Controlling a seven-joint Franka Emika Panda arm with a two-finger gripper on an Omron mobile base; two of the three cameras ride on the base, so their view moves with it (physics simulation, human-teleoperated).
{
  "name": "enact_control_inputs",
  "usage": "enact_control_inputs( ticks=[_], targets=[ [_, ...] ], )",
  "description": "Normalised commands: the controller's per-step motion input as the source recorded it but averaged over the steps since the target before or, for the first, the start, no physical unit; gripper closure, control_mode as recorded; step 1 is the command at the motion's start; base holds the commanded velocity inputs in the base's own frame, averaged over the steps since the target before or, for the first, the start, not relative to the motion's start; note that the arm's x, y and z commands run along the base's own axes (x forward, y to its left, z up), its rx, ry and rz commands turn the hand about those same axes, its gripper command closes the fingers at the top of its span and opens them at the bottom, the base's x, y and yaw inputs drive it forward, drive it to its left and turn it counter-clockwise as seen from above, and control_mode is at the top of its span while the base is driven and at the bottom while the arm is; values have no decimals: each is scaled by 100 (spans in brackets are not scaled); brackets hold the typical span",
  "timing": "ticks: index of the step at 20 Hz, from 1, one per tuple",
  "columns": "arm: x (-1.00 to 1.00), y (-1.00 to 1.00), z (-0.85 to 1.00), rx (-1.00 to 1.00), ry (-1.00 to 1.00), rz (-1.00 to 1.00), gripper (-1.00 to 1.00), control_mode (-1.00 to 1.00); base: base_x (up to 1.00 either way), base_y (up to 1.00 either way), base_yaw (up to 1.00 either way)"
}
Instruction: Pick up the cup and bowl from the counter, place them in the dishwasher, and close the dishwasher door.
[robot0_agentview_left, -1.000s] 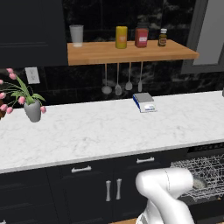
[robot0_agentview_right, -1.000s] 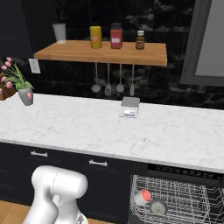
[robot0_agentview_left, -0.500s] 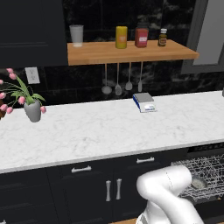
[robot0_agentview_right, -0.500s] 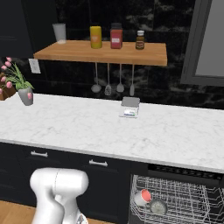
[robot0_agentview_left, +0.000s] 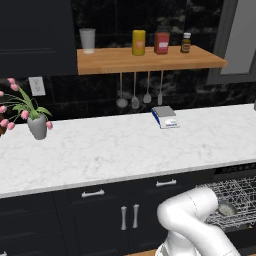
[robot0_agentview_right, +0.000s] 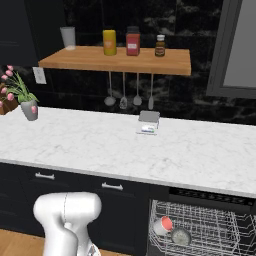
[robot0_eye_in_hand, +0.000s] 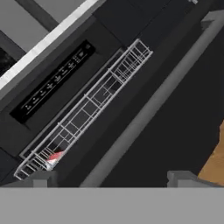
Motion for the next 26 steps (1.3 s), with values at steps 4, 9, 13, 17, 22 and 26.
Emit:
enact_control_inputs(
  ticks=[4, 9, 13, 17, 22, 26],
  targets=[
    [-11, 100, -100, 1, -16, 42, -100, -100, 0, 0, 0],
    [98, 100, -100, 10, -18, 3, -100, -100, 0, 0, 0],
    [100, 24, -100, 21, -28, 7, -100, -100, 0, 0, 0],
    [100, -33, -98, 28, -21, 8, -100, -100, 0, 0, 0],
    [100, -9, -63, 28, -22, 2, -100, -100, 0, 0, 0],
    [100, 60, -25, 31, -45, 1, -100, -100, 0, 0, 0]
  ],
)
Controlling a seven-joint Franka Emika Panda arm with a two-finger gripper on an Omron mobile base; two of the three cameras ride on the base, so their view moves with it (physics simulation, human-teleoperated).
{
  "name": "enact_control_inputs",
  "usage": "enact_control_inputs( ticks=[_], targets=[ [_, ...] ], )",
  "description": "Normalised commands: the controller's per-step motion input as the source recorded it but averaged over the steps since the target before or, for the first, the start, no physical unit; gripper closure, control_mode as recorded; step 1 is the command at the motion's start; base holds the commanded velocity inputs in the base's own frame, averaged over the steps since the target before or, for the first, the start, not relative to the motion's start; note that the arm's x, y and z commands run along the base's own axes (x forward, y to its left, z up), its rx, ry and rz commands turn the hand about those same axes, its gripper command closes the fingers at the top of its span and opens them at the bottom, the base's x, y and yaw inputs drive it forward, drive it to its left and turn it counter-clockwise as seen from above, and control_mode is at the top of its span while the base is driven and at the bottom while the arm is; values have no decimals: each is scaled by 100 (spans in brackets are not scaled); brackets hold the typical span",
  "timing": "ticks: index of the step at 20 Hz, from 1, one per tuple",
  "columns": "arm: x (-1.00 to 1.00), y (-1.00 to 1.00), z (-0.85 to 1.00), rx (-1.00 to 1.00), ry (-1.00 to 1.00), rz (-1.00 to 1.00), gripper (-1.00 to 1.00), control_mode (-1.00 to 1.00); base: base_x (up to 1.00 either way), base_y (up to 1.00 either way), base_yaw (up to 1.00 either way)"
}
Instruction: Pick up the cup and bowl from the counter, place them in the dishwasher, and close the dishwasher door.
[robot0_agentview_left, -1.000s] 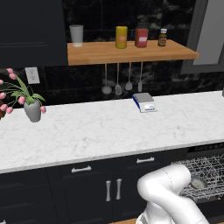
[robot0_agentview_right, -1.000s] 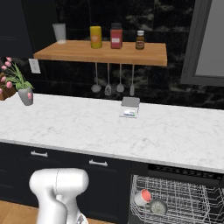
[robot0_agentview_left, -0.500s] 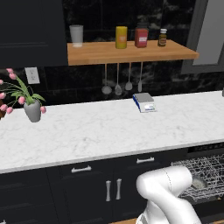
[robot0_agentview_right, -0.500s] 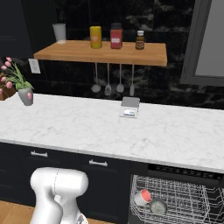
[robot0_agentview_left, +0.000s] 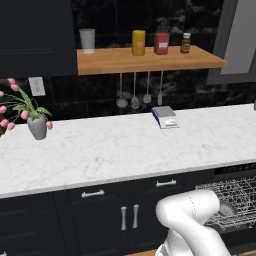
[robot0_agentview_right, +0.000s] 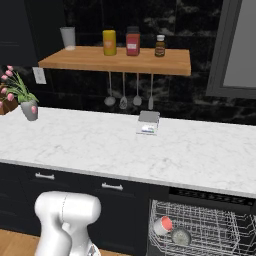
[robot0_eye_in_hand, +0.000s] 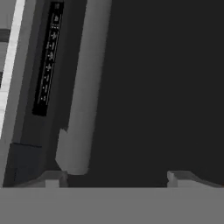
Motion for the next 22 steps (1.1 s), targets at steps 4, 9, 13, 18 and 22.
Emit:
enact_control_inputs(
  ticks=[4, 9, 13, 18, 22],
  targets=[
    [100, 78, -8, 34, -59, 2, -100, -100, 0, 0, 0],
    [100, 65, 5, 31, -70, 0, -100, -100, 0, 0, 0],
    [100, 64, 15, 25, -72, -2, -100, -100, 0, 0, 0],
    [100, 62, 6, 25, -66, -6, -100, -100, 0, 0, 0],
    [100, 55, 11, 24, -47, -5, -100, -100, 0, 0, 0]
  ],
)
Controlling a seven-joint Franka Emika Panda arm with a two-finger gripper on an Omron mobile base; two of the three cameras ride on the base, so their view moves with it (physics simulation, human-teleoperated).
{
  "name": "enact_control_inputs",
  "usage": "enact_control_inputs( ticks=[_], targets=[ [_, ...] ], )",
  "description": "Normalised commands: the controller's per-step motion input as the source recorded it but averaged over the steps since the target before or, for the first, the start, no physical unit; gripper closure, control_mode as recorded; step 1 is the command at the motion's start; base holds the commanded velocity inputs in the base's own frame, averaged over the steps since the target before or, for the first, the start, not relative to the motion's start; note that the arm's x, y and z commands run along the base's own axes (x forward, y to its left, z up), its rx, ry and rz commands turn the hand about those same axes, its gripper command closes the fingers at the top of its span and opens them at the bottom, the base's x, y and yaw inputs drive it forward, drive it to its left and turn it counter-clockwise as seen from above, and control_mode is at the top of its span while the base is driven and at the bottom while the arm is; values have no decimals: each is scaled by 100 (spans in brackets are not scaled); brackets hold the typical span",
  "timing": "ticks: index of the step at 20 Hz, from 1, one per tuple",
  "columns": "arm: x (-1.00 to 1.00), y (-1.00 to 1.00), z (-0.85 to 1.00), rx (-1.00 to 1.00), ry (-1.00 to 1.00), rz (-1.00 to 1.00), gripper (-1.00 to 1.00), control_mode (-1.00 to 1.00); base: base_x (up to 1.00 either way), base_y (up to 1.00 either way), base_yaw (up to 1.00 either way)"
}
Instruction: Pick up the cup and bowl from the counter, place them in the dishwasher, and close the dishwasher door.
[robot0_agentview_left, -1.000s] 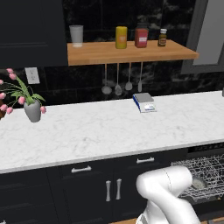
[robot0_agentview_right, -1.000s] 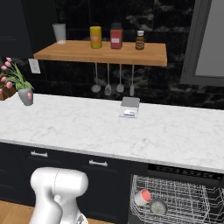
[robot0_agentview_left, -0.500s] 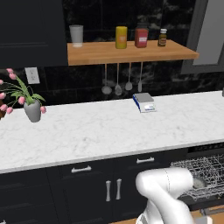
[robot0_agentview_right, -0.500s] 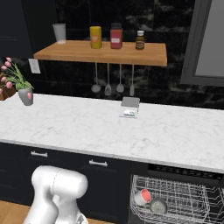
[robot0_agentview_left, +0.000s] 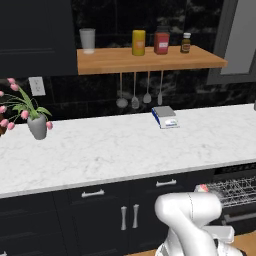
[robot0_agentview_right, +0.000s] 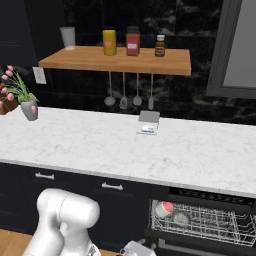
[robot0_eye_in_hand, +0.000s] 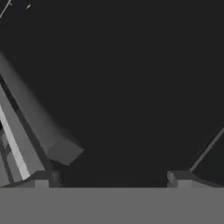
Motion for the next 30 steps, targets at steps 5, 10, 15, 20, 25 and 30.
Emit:
enact_control_inputs(
  ticks=[5, 10, 15, 20, 25, 30],
  targets=[
    [100, -13, 3, 31, -24, -2, -100, -100, 0, 0, 0],
    [100, -53, 0, 34, -12, 0, -100, -100, 0, 0, 0],
    [100, -7, 0, 19, -7, 0, -100, -100, 0, 0, 0],
    [100, 5, 4, 9, -11, 0, -100, -100, 0, 0, 0],
    [100, 0, 39, 15, -53, 2, -100, -100, 0, 0, 0],
    [92, -2, 55, 1, -56, 19, -100, -100, 0, 0, 0]
  ],
)
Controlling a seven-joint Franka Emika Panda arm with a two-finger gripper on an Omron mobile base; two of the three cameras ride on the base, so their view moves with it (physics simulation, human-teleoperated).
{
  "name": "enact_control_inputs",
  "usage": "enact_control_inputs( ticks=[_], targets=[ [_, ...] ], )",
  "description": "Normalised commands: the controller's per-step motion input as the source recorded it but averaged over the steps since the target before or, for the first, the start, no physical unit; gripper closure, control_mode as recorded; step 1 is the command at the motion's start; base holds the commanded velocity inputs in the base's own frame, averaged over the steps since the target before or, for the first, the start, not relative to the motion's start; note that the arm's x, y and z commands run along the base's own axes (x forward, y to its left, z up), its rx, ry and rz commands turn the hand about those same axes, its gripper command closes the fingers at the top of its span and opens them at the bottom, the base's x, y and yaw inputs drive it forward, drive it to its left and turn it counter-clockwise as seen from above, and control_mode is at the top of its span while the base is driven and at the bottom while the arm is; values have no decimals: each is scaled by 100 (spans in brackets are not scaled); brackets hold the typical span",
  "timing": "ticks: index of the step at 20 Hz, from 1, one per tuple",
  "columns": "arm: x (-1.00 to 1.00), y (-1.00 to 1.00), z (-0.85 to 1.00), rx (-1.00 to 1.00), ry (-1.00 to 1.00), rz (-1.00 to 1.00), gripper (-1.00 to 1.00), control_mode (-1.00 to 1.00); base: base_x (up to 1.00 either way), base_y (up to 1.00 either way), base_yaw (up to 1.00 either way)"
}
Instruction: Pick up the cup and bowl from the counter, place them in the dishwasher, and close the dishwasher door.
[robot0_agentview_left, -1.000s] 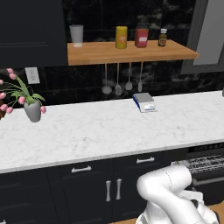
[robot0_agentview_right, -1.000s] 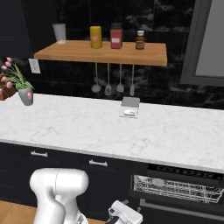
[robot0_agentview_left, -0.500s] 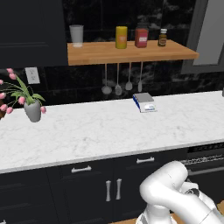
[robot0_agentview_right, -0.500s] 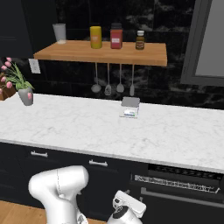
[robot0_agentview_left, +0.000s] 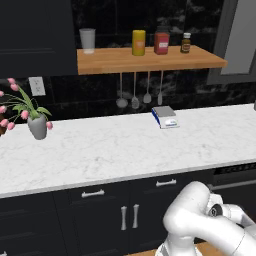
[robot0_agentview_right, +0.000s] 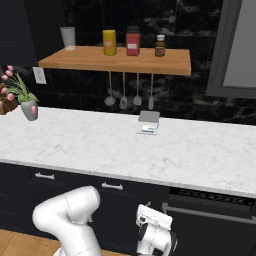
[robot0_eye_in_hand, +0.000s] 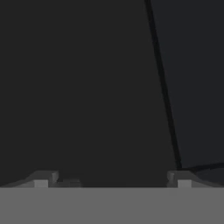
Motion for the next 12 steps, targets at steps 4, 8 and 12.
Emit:
enact_control_inputs(
  ticks=[4, 8, 12],
  targets=[
    [100, -6, 21, 0, -9, 34, -100, -100, 0, 0, 0],
    [100, -4, 12, 0, 0, 45, -100, -100, 0, 0, 0],
    [100, 0, 0, 0, -6, 47, -100, -100, 0, 0, 0]
  ],
)
